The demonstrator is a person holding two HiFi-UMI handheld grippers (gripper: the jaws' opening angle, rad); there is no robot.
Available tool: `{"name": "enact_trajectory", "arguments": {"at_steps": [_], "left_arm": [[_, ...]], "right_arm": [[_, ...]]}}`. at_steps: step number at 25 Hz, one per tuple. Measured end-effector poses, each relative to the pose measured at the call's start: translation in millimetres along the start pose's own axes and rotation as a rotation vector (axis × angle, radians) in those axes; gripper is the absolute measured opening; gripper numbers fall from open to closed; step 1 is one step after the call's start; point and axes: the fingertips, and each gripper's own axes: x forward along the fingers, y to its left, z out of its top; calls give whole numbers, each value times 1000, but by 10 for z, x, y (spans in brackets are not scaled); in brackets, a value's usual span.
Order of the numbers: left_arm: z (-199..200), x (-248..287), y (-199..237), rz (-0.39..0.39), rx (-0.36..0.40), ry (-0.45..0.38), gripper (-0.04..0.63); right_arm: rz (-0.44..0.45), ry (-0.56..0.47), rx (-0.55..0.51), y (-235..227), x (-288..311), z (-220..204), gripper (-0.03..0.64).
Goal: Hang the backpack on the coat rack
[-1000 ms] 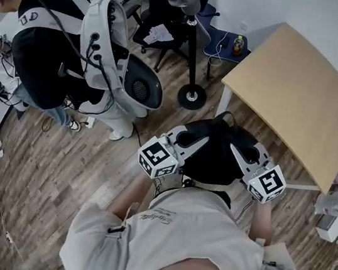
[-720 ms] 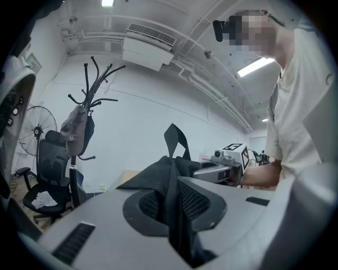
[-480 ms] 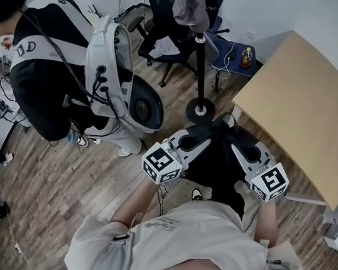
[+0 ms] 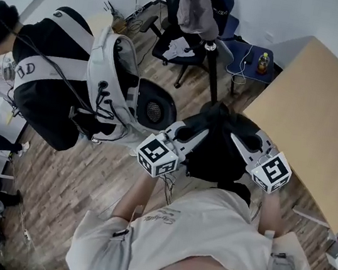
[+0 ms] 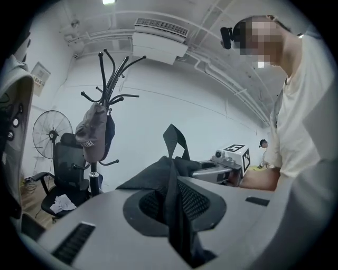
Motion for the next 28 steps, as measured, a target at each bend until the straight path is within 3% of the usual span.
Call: {"name": "enact_trajectory", "arguments": {"at_steps": [10, 19, 28], "left_arm": [[582, 551, 730, 113, 64, -53, 51], [1020, 660, 1060, 124, 134, -7, 51], [1502, 681, 1420, 97, 159, -53, 51]], "right_arm": [[129, -18, -42, -943, 461, 355, 38], [171, -58, 51, -1290, 726, 680, 37], [142, -109, -38, -1640, 1041, 1141, 37]]}}
